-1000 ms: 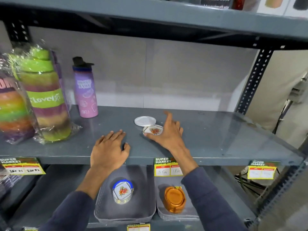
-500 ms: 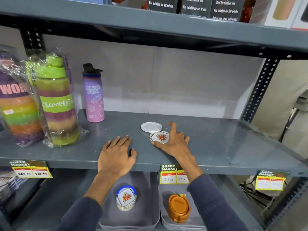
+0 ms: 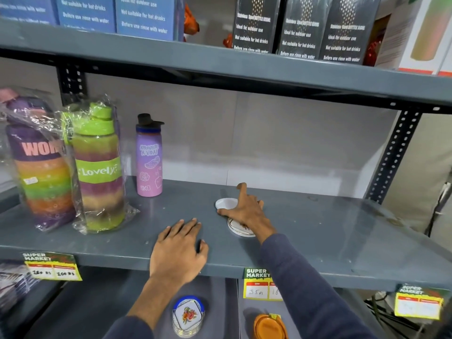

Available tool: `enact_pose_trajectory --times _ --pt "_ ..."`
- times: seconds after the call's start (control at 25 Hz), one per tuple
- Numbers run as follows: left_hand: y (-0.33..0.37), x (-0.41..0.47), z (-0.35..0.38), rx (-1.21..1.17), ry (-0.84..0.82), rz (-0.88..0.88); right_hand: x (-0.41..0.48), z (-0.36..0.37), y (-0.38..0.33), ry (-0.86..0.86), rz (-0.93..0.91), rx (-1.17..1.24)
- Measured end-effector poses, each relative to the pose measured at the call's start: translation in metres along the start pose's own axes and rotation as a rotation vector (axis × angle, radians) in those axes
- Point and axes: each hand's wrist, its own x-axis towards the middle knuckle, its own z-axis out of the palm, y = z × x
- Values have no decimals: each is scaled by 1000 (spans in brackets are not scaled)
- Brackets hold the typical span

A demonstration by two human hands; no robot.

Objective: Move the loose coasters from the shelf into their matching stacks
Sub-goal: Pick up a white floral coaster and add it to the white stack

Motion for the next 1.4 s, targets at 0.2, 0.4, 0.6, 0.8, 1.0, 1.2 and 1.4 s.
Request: enact_pose_trajectory --times 0.2,0.4,0.6,0.8,1.0,1.2,1.4 --pt "0 -1 -2 -4 7 10 -23 -30 -18 115 -195 232" --pt "0 0 -2 -7 4 7 -94 -92 -60 367 -523 105" --pt "3 -1 -5 1 0 2 -178 -136 -88 676 -873 68" --pt "1 -1 -6 11 -27 11 -200 -150 -88 650 -879 167" --pt "3 -2 -8 -1 -25 -11 -185 -134 -68 344 -803 797" --pt "2 -1 -6 11 -33 -7 -181 -111 -63 131 -803 1250" --pt "5 -1 -12 20 -57 0 -182 -110 -61 116 -777 1257"
